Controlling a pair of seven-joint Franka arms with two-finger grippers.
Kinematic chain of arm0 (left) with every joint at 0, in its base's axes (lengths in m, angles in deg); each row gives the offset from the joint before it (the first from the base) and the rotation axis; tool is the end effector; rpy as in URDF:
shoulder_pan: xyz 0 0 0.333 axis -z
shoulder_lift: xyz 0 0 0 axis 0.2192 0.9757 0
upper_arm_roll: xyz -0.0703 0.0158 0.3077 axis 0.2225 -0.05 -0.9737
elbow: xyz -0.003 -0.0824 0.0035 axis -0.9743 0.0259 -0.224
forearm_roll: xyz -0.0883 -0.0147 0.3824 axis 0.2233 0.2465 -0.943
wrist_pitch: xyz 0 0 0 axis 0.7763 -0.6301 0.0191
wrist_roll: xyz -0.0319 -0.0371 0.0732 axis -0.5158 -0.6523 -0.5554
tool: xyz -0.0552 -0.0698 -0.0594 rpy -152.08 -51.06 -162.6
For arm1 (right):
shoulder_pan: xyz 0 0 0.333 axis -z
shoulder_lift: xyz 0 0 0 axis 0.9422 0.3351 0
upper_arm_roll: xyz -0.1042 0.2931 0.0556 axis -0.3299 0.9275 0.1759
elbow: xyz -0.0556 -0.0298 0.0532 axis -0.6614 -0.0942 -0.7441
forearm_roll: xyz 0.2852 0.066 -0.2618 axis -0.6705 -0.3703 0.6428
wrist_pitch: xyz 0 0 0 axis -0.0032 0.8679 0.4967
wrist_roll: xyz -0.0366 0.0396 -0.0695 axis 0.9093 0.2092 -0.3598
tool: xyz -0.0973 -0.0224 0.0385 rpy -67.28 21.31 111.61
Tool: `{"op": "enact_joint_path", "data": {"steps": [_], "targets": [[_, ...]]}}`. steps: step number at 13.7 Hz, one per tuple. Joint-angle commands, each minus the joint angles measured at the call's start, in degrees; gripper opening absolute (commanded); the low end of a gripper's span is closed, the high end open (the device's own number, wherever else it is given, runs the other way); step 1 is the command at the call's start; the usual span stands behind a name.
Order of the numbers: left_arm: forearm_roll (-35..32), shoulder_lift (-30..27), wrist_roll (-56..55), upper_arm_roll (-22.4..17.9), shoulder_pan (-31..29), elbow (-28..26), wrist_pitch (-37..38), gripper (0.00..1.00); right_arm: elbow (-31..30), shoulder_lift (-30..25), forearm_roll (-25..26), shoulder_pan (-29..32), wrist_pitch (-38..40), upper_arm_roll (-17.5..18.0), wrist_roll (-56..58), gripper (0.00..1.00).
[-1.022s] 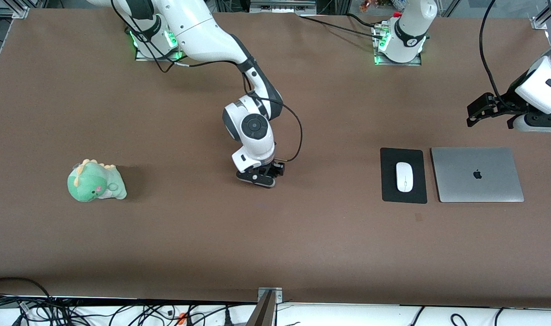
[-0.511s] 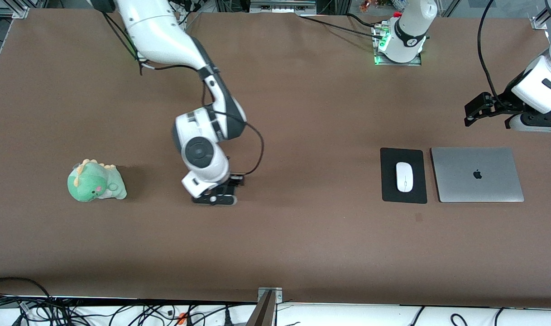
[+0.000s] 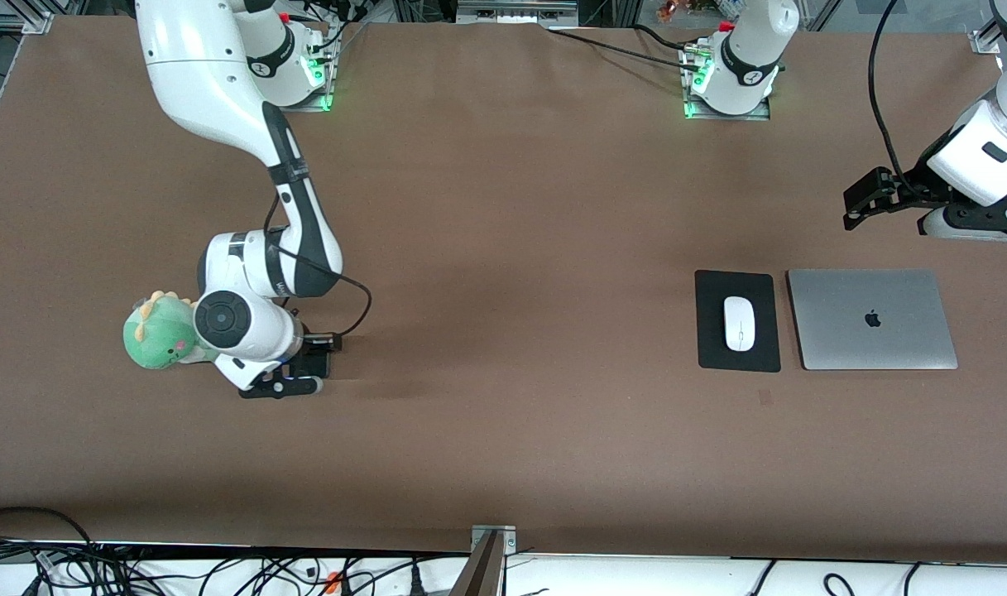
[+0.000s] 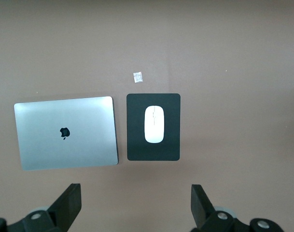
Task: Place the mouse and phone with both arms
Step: 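Carry the black phone with the right gripper toward the green plush toy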
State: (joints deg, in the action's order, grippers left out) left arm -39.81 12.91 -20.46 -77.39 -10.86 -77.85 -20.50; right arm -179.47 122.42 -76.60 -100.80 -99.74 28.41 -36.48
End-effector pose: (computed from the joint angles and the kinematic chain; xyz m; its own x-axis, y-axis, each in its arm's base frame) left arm 0.5602 -0.0335 0.5953 0.9987 -0.0451 0.0253 -0.0448 -0.9989 -0.0134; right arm 0.6692 0.1576 0.2157 0.9915 0.0732 -0.1077 0.0806 -0.9946 0.0659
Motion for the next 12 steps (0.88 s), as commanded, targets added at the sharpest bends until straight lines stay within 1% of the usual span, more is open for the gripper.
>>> {"op": "enact_joint_path", "data": {"steps": [1, 2, 4, 5, 7, 8, 9, 11, 12], "targets": [[-0.3, -0.4, 0.3, 0.3, 0.0, 0.4, 1.0, 1.0, -6.1, -4.0, -0.9, 0.2, -1.7, 0.2, 1.4, 0.54], [-0.3, -0.4, 0.3, 0.3, 0.0, 0.5, 1.0, 1.0, -6.2, -4.0, -1.0, 1.5, -1.7, 0.2, 1.5, 0.54], [-0.3, -0.4, 0.2, 0.3, 0.1, 0.4, 1.0, 1.0, -8.3, -4.7, -1.4, 2.6, -1.9, 0.2, 1.5, 0.54], [-0.3, -0.4, 0.2, 0.9, 0.1, 0.4, 1.0, 1.0, -9.3, -4.8, -2.3, 2.9, -2.4, 0.2, 1.8, 0.54], [-0.3, -0.4, 0.1, 1.0, 0.0, 0.5, 1.0, 1.0, -11.7, -4.9, -2.6, 3.9, -4.9, 0.2, 3.8, 0.54], [-0.3, -0.4, 0.1, 1.1, 0.0, 0.5, 1.0, 1.0, -13.2, -4.9, -4.5, 4.3, -6.8, 0.2, 4.9, 0.55], [-0.3, -0.4, 0.1, 1.1, 0.1, 0.5, 1.1, 1.0, -13.7, -4.8, -6.3, 4.3, -7.9, 0.2, 5.6, 0.58], [-0.3, -0.4, 0.1, 1.1, 0.0, 0.5, 1.1, 1.0, -13.7, -4.7, -6.9, 4.3, -8.0, 0.2, 5.7, 0.68], [-0.3, -0.4, 0.0, 1.1, 0.1, 0.5, 1.1, 1.0, -13.5, -5.1, -6.9, 4.3, -7.5, 0.2, 5.7, 0.82]]}}
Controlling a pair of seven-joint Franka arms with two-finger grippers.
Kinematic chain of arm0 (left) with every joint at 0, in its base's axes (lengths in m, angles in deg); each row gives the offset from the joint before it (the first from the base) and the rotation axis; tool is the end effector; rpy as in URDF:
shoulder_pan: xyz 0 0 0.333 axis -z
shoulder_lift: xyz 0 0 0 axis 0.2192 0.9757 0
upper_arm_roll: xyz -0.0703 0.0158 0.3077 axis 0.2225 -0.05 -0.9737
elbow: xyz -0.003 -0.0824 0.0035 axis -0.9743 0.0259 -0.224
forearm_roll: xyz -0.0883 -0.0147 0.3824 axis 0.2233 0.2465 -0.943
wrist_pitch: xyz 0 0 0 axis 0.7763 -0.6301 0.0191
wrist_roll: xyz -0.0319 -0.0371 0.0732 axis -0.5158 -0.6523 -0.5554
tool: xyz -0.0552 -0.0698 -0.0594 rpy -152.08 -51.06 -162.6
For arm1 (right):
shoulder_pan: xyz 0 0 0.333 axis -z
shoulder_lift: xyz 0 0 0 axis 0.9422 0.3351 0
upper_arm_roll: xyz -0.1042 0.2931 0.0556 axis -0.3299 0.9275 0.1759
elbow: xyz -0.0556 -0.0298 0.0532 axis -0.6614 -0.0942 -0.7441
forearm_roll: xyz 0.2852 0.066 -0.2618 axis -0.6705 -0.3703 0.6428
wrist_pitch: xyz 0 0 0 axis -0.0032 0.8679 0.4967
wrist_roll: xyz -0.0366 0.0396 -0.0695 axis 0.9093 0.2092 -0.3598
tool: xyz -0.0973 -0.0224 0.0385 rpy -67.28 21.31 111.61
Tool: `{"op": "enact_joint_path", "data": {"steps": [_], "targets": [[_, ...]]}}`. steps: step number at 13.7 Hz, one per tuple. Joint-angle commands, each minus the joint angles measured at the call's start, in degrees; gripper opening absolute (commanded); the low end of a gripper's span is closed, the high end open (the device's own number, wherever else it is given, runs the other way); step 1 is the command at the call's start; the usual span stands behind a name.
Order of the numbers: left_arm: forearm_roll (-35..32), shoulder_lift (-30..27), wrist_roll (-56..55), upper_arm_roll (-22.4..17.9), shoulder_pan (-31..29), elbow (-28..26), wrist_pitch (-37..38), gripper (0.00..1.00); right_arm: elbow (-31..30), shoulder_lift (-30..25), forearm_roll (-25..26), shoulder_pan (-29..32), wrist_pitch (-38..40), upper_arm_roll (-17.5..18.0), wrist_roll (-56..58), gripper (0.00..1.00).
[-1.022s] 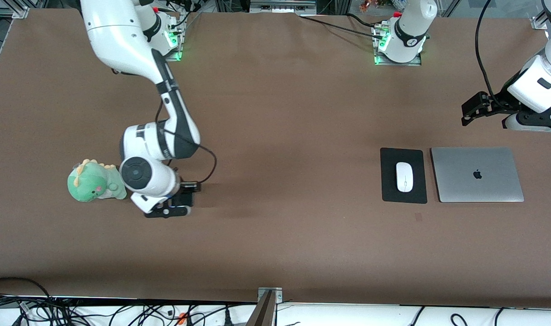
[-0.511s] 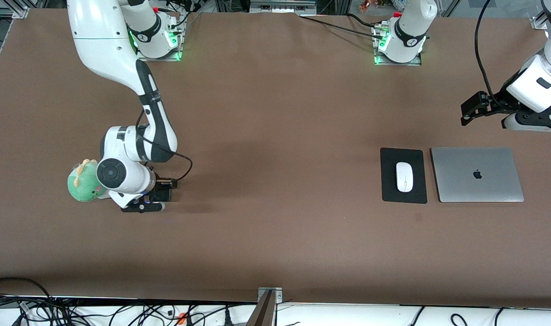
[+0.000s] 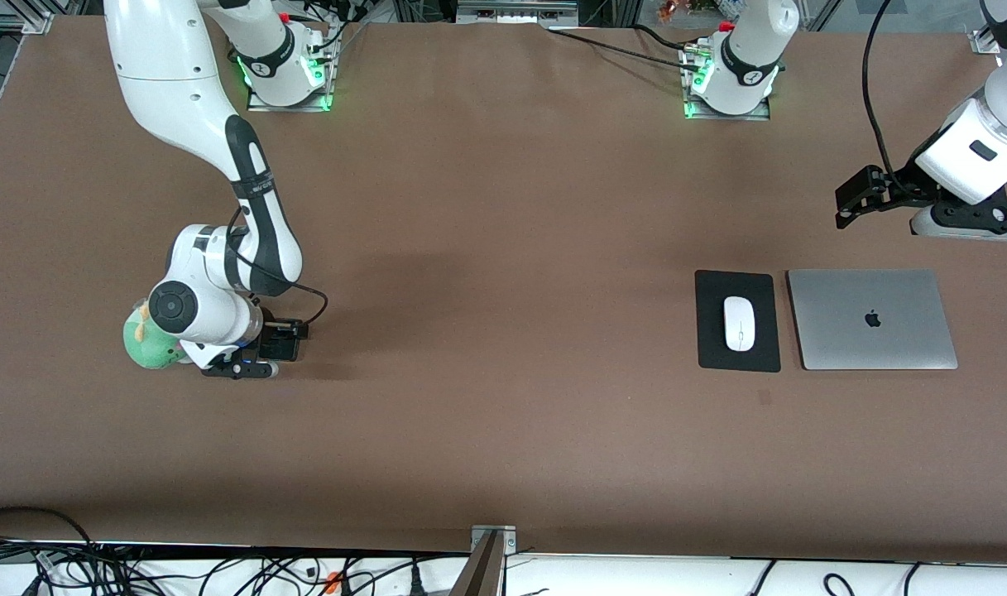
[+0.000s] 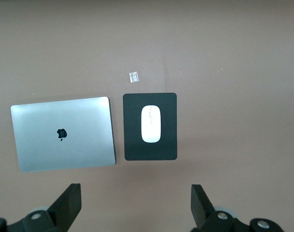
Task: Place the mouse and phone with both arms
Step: 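Lower the phone onto the table beside the plush toy, then open the right gripper and raise it away from the phone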
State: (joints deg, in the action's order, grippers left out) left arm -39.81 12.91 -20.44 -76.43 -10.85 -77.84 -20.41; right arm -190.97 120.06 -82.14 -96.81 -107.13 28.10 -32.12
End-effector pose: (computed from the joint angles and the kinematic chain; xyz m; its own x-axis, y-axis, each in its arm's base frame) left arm 0.5594 -0.0430 0.5952 0.9978 -0.0624 0.0239 -0.0621 -0.9980 -0.0135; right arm 0.6373 0.0827 0.1738 0.9909 -0.0264 -0.1318 -0.0254 -0.9996 0.0094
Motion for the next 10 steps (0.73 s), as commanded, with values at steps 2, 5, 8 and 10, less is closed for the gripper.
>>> {"op": "enact_joint_path", "data": {"steps": [2, 5, 8, 10], "targets": [[-0.3, -0.4, 0.0, 0.2, 0.0, 0.5, 1.0, 1.0, -1.4, -5.8, -1.4, 0.3, 3.3, 0.3, 1.1, 0.99], [-0.3, -0.4, 0.0, 0.3, 0.0, 0.5, 1.0, 1.0, -0.2, -11.4, -0.7, 0.2, 8.6, 0.1, 1.5, 0.99], [-0.4, -0.4, 0.0, 0.3, 0.0, 0.5, 1.0, 1.0, 0.3, -17.5, -0.5, 0.2, 9.8, -2.0, 1.7, 1.0], [-0.3, -0.4, 0.0, 0.3, 0.0, 0.5, 1.0, 1.0, 3.7, -18.5, -0.3, 0.2, 13.7, -4.8, 1.7, 1.0]]}}
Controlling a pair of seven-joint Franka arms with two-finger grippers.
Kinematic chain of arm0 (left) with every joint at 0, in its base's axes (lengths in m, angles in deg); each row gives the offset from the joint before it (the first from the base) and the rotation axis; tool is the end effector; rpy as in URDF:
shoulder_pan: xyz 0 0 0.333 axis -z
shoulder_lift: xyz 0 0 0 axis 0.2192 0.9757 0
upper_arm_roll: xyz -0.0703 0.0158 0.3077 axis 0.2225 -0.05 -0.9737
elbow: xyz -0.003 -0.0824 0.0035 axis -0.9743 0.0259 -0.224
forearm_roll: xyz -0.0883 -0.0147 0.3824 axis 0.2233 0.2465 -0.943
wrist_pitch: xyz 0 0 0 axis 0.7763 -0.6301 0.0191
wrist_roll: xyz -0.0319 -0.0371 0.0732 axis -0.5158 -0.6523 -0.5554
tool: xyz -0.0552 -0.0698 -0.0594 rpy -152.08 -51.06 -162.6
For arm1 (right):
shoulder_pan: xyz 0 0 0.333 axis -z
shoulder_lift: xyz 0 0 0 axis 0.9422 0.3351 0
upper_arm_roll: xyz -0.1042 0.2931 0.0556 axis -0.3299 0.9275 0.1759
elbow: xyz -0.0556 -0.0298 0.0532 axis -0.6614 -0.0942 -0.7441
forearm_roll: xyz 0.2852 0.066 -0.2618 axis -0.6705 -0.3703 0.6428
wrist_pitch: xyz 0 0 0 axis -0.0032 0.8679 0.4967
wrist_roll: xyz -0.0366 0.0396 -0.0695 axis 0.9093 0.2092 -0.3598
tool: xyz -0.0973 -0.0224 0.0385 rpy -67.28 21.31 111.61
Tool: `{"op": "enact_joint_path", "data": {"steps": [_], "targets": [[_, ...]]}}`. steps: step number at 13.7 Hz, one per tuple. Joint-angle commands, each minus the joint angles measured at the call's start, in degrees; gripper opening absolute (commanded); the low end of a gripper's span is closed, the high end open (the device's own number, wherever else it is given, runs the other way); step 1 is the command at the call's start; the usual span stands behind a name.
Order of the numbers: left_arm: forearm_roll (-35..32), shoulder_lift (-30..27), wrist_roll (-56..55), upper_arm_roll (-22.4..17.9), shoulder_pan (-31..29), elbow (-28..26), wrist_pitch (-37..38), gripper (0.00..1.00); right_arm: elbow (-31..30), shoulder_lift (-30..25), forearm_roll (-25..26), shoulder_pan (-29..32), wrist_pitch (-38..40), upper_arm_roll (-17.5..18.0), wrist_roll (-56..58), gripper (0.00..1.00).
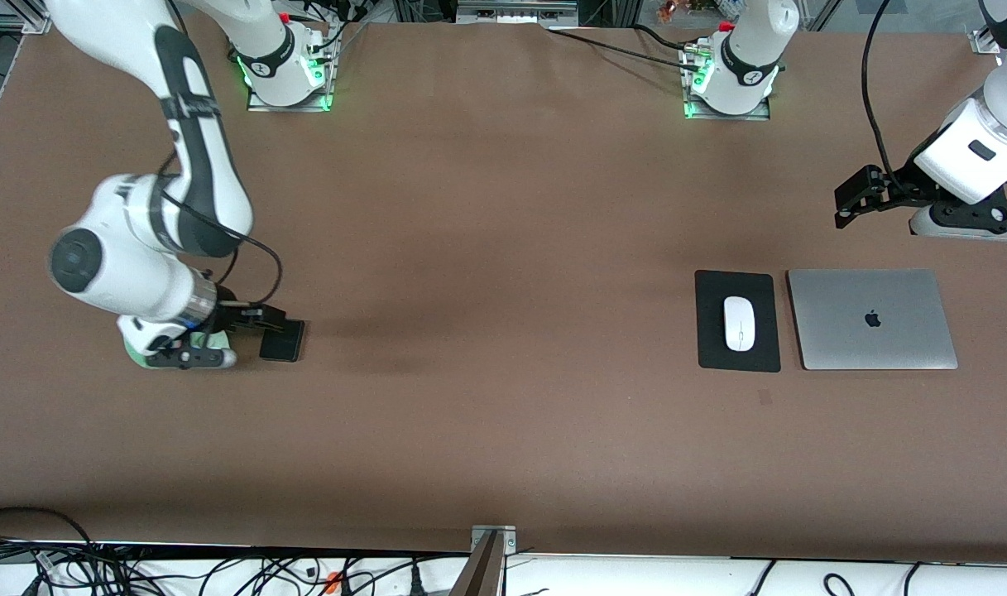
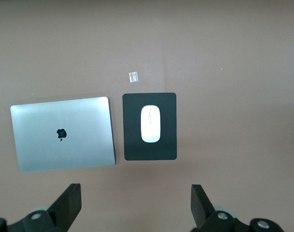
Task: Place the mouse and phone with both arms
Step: 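Open the right gripper and raise it away from the phone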
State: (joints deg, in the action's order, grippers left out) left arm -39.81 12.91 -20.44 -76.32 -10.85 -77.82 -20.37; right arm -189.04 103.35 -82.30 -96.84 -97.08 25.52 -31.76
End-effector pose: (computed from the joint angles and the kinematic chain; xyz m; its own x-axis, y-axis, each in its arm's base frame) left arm 0.5593 -0.0441 0.5953 0.9977 -0.0643 0.0235 -0.0640 -0.9979 -0.0136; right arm 0.6485 0.0722 0.3582 0.9994 -0.0346 -0.0057 -0.0351 -0.9916 -0.1246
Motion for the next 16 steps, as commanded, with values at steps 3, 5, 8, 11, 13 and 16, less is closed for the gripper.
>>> {"op": "enact_joint_path", "data": {"steps": [3, 5, 8, 11, 13, 16], "targets": [[-0.3, -0.4, 0.0, 0.2, 0.0, 0.5, 0.9, 1.0, 12.4, -1.8, 3.5, 0.2, 16.0, -5.4, 3.2, 1.0], [-0.4, -0.4, 0.0, 0.2, 0.0, 0.5, 0.9, 1.0, 17.3, -2.6, 3.9, 0.1, 23.8, -6.7, 2.1, 1.0], [-0.4, -0.4, -0.1, 0.2, 0.3, 0.5, 0.9, 1.0, 15.6, -8.7, 6.3, -0.7, 25.8, -6.1, 0.2, 1.0], [-0.4, -0.4, -0.1, 0.2, 0.4, 0.5, 1.0, 1.0, 6.8, -19.8, 15.8, 8.7, 25.5, 6.5, -3.0, 1.0], [-0.3, -0.4, -0.2, 0.2, 0.4, 0.5, 1.5, 1.0, 2.7, -24.9, 18.5, 14.0, 25.9, 12.8, -5.2, 1.0], [-0.3, -0.4, -0.2, 0.3, 0.5, 0.5, 1.5, 1.0, -2.7, -30.3, 19.1, 17.4, 26.1, 17.3, -4.6, 1.0]]}}
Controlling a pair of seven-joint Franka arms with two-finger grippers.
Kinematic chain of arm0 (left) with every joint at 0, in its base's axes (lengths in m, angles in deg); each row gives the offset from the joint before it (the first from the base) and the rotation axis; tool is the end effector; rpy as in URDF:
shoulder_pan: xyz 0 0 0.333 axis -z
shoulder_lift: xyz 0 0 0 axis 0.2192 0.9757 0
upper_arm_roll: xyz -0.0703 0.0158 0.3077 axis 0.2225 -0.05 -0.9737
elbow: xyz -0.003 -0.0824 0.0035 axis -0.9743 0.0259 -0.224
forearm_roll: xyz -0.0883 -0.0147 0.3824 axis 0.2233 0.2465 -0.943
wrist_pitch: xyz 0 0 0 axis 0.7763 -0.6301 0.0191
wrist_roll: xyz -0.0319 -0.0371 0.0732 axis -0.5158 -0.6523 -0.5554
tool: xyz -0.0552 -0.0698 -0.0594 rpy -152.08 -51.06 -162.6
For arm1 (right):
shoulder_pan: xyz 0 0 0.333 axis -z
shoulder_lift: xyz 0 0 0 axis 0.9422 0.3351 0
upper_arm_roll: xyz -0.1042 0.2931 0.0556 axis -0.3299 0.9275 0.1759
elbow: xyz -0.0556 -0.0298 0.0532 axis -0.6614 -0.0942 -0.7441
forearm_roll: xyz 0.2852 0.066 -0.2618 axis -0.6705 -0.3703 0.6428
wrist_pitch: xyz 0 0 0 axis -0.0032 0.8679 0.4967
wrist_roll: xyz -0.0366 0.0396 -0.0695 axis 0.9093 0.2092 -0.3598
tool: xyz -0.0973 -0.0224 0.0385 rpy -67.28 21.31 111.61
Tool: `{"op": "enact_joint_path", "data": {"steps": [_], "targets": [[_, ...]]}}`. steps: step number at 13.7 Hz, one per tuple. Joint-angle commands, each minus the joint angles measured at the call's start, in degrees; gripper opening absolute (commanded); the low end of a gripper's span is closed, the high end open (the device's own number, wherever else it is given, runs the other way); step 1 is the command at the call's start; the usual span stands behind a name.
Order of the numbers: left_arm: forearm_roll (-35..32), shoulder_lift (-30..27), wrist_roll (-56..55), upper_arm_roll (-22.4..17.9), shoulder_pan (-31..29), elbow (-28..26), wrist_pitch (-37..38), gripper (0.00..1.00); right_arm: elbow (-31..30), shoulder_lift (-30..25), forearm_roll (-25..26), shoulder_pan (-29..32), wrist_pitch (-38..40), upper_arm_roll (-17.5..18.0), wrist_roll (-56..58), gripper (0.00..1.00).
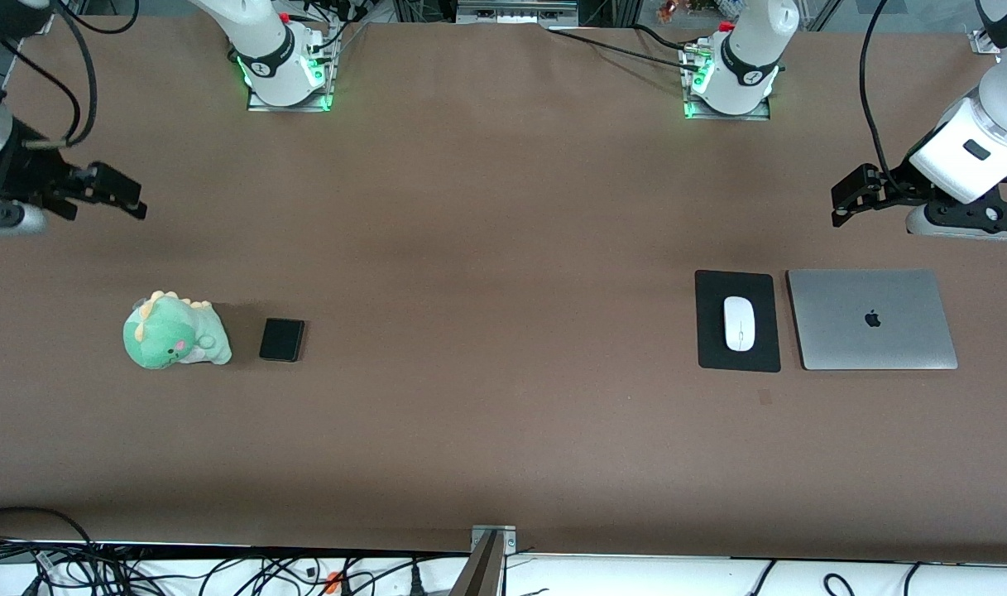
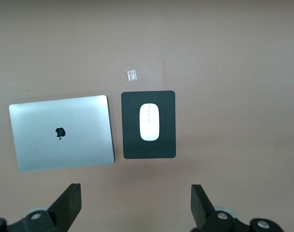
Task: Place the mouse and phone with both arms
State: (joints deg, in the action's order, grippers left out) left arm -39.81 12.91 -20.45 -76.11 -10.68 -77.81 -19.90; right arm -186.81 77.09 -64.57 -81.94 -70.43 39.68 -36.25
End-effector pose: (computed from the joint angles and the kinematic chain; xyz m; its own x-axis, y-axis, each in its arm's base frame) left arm 0.5581 -0.0477 0.5946 0.9974 -0.0706 0.0155 -0.0704 -0.9974 -0.0137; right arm 0.5426 0.0202 0.5958 0.9998 0.0122 -0.0159 0.0118 -0.9995 -0.0297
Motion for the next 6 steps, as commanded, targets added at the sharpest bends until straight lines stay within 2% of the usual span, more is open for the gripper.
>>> {"op": "enact_joint_path", "data": {"steps": [1, 6], "targets": [[-0.3, -0.4, -0.2, 0.8, 0.2, 0.5, 1.2, 1.0, -4.8, -3.8, 2.3, 2.5, -0.2, 3.4, 0.0, 1.0], [-0.4, -0.4, -0.4, 1.6, 0.2, 0.8, 1.2, 1.0, -0.9, -1.5, 2.7, 2.0, 0.2, 3.7, 0.0, 1.0]]}}
